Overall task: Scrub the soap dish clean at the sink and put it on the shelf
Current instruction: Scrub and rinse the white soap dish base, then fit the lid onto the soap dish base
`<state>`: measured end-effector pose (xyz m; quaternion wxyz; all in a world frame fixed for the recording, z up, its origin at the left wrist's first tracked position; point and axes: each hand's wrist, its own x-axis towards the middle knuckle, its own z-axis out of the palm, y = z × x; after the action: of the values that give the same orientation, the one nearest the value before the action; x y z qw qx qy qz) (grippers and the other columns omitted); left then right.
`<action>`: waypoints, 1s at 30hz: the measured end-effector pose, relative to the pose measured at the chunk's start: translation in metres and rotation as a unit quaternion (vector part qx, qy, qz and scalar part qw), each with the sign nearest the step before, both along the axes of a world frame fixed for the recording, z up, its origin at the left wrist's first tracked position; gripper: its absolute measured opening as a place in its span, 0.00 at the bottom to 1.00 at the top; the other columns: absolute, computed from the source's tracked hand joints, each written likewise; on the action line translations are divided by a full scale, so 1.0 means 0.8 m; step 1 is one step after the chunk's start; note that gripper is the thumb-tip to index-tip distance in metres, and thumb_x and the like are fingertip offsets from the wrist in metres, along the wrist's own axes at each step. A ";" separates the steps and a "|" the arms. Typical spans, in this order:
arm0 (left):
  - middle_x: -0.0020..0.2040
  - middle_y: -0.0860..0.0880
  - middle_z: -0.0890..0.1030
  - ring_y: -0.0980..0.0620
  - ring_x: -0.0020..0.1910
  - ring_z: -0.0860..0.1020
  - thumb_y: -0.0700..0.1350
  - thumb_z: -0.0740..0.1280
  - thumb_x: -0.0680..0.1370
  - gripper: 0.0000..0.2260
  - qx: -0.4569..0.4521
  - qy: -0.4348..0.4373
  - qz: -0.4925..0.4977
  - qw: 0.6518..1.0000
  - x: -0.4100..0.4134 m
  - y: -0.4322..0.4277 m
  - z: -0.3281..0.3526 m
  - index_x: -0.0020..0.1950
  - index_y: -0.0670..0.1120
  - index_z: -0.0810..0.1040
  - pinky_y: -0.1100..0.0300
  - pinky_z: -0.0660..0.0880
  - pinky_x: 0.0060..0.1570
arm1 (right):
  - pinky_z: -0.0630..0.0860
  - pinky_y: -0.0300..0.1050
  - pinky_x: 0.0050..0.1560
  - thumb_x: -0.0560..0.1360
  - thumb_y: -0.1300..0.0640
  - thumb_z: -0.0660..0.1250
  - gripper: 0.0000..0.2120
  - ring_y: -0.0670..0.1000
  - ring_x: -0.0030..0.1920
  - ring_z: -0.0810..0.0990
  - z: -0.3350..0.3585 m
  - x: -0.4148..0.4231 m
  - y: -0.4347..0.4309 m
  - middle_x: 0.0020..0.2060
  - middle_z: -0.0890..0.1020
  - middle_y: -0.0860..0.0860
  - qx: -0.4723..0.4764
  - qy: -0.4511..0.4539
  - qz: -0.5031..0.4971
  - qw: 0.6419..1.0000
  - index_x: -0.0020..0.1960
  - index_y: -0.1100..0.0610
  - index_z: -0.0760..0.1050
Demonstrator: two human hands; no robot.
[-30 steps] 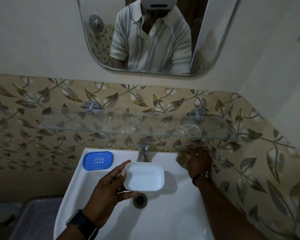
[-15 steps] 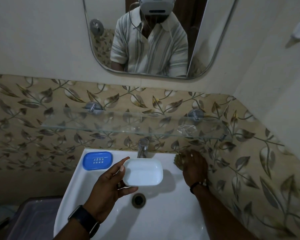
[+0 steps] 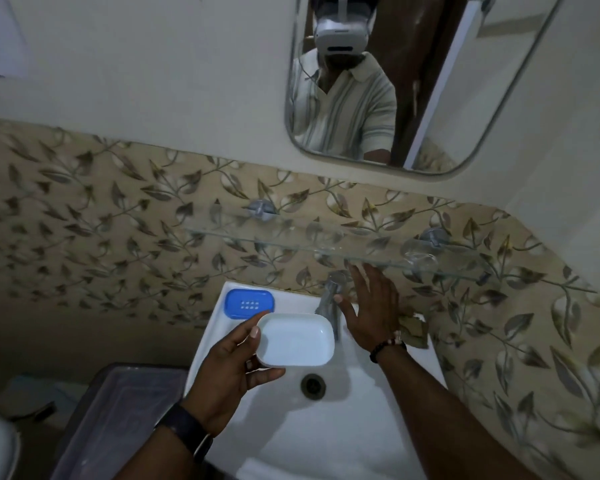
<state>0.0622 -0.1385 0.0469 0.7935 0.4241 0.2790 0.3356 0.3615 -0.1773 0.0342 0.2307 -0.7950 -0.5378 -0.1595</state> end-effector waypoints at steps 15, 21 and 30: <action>0.63 0.47 0.83 0.44 0.61 0.82 0.51 0.67 0.77 0.19 -0.005 -0.002 0.082 0.997 -0.131 0.007 0.009 0.67 0.51 0.80 0.46 0.82 0.51 | 0.39 0.58 0.79 0.80 0.41 0.60 0.38 0.56 0.81 0.41 0.001 -0.148 0.111 0.82 0.41 0.54 -0.174 -0.003 0.096 0.980 0.81 0.42 0.39; 0.63 0.47 0.83 0.44 0.61 0.82 0.51 0.66 0.78 0.16 -0.018 0.012 0.092 0.996 -0.138 0.011 0.002 0.64 0.52 0.81 0.44 0.82 0.53 | 0.39 0.58 0.79 0.79 0.46 0.65 0.44 0.56 0.81 0.38 -0.032 -0.162 0.138 0.81 0.39 0.54 -0.224 0.014 0.105 0.969 0.80 0.42 0.36; 0.60 0.48 0.85 0.44 0.57 0.84 0.51 0.68 0.76 0.18 -0.043 0.027 0.120 0.991 -0.145 0.030 -0.001 0.65 0.50 0.81 0.42 0.82 0.51 | 0.50 0.56 0.80 0.83 0.51 0.57 0.32 0.55 0.82 0.46 -0.086 -0.169 0.150 0.82 0.46 0.51 -0.402 0.037 0.121 0.907 0.81 0.43 0.46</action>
<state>-0.0539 -0.1142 0.0461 0.7574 0.3617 0.3633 0.4045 0.2262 -0.0572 -0.0344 -0.0711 -0.7547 -0.6395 0.1286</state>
